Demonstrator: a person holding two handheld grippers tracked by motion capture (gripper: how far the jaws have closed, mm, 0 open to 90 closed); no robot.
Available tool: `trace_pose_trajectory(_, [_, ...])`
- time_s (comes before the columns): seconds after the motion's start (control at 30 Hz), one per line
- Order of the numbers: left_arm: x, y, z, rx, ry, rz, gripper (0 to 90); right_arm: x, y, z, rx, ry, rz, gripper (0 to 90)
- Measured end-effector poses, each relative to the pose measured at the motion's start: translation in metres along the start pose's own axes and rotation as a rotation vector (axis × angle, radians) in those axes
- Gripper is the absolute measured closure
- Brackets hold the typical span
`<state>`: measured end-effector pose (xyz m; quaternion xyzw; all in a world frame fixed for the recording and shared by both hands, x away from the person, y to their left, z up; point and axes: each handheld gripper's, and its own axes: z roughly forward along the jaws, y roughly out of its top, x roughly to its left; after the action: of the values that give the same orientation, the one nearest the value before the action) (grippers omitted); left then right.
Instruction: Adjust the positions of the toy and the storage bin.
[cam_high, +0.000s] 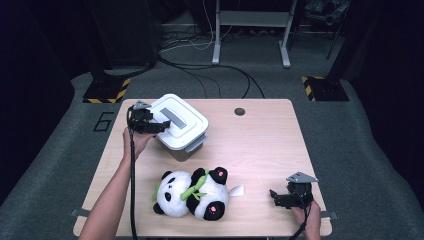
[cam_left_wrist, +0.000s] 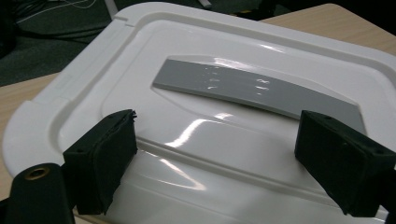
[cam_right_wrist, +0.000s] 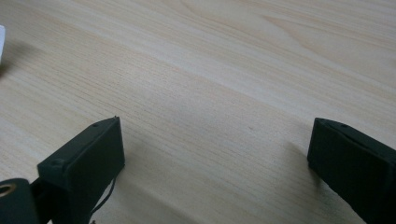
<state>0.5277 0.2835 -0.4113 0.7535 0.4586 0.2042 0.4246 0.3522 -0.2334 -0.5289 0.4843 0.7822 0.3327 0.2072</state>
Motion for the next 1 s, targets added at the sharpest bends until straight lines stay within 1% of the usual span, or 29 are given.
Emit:
trace_pose_trajectory(0.13, [-0.01,-0.002,-0.001,0.001,-0.006,-0.001,12.6,0.0,0.0,0.0,-0.001,0.0,-0.003,3.1])
trace_pose_trajectory(0.23, [-0.017,-0.004,-0.003,-0.001,-0.019,0.013,12.6,0.0,0.0,0.0,-0.001,0.0,-0.003,3.1])
trace_pose_trajectory(0.4, [-0.028,-0.007,-0.005,-0.007,-0.028,0.018,12.6,0.0,0.0,0.0,0.0,-0.002,-0.003,3.1])
trace_pose_trajectory(0.47, [-0.03,-0.008,-0.006,-0.005,-0.027,0.017,12.6,0.0,0.0,0.0,0.0,-0.002,-0.003,3.1])
trace_pose_trajectory(0.57, [-0.029,-0.008,-0.006,-0.014,-0.029,0.016,13.3,0.0,0.0,0.0,0.0,0.0,0.0,3.1])
trace_pose_trajectory(0.6, [-0.027,-0.008,-0.007,-0.011,-0.029,0.022,13.6,0.0,0.0,0.0,0.0,0.001,0.0,3.5])
trace_pose_trajectory(0.63, [-0.027,-0.009,-0.008,-0.018,-0.021,0.02,13.3,0.0,0.0,0.0,-0.002,0.0,-0.002,5.3])
trace_pose_trajectory(0.7, [-0.024,-0.011,-0.012,-0.038,-0.017,0.02,12.8,0.0,0.0,-0.004,-0.02,-0.006,-0.008,8.7])
trace_pose_trajectory(0.73, [-0.023,-0.012,-0.014,-0.048,-0.019,0.015,11.9,0.0,0.0,-0.006,-0.043,-0.006,0.001,8.2])
trace_pose_trajectory(0.77, [-0.022,-0.013,-0.016,-0.049,-0.021,0.014,10.7,0.0,0.001,-0.01,-0.075,0.019,0.023,7.7])
trace_pose_trajectory(0.8, [-0.021,-0.013,-0.018,-0.051,-0.011,0.018,10.5,0.001,0.003,-0.013,-0.1,0.036,0.034,7.7])
trace_pose_trajectory(0.83, [-0.021,-0.013,-0.02,-0.052,-0.009,0.015,10.4,0.003,0.007,-0.016,-0.114,0.031,0.035,7.4])
trace_pose_trajectory(0.87, [-0.02,-0.014,-0.021,-0.051,-0.007,0.009,9.1,0.004,0.01,-0.018,-0.121,0.033,0.029,7.5])
trace_pose_trajectory(0.9, [-0.019,-0.014,-0.023,-0.049,-0.008,0.007,8.0,0.006,0.014,-0.02,-0.133,0.048,0.026,7.8])
trace_pose_trajectory(0.93, [-0.018,-0.015,-0.025,-0.048,-0.009,0.019,8.1,0.008,0.018,-0.022,-0.137,0.05,0.021,7.9])
trace_pose_trajectory(0.97, [-0.018,-0.016,-0.027,-0.049,-0.014,0.022,8.0,0.01,0.022,-0.023,-0.139,0.052,0.012,7.9])
trace_pose_trajectory(1.0, [-0.018,-0.017,-0.028,-0.04,-0.019,0.036,8.0,0.012,0.024,-0.023,-0.14,0.056,0.007,8.2])
